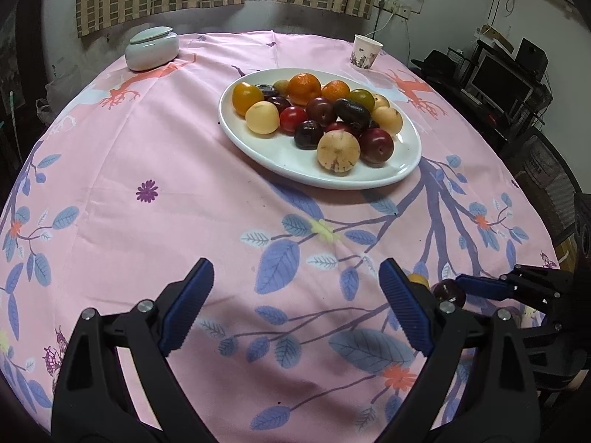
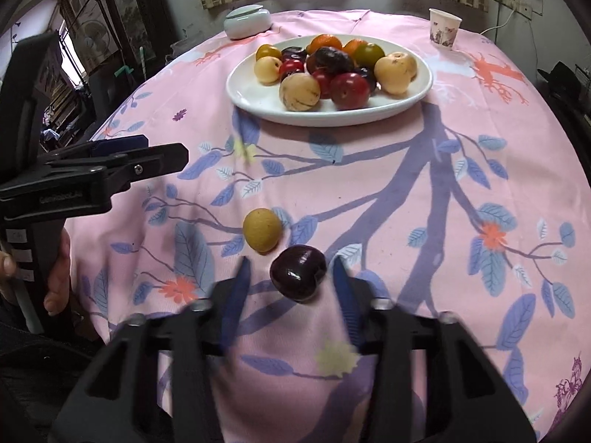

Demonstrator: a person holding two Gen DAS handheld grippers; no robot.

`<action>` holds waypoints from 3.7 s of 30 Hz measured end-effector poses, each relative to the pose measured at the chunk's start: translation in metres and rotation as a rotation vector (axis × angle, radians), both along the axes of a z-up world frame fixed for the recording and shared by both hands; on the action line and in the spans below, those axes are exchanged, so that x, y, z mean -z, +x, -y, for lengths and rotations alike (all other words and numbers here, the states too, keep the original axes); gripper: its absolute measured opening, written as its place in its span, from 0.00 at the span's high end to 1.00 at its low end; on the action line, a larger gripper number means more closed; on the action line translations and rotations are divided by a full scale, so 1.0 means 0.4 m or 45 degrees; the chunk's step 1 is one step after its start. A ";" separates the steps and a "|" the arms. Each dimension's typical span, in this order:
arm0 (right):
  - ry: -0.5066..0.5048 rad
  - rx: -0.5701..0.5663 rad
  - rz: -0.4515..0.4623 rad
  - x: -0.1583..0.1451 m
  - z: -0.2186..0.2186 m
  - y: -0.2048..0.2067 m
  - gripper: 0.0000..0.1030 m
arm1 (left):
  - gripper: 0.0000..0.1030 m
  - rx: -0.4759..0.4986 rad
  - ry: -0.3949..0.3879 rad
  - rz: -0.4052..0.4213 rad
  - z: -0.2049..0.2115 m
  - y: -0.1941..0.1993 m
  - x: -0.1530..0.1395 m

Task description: Organize fruits

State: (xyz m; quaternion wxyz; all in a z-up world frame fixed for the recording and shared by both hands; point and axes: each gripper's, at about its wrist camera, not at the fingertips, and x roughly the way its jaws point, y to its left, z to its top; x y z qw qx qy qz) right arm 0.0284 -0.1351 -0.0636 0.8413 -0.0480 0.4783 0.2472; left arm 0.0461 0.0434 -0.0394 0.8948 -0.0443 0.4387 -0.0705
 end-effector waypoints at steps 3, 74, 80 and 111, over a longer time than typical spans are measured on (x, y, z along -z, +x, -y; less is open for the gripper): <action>-0.025 -0.021 0.037 -0.009 -0.004 -0.012 0.70 | 0.10 0.020 0.005 -0.014 0.014 -0.004 0.004; 0.072 0.078 0.183 -0.153 -0.018 0.248 0.70 | 0.74 0.088 -0.022 -0.008 -0.008 0.279 -0.107; 0.090 0.160 0.184 -0.128 -0.026 0.395 0.70 | 0.74 0.064 0.020 -0.051 0.016 0.461 -0.108; -0.137 0.265 0.267 -0.147 0.010 0.207 0.01 | 0.02 -0.157 0.121 0.081 -0.011 0.190 -0.158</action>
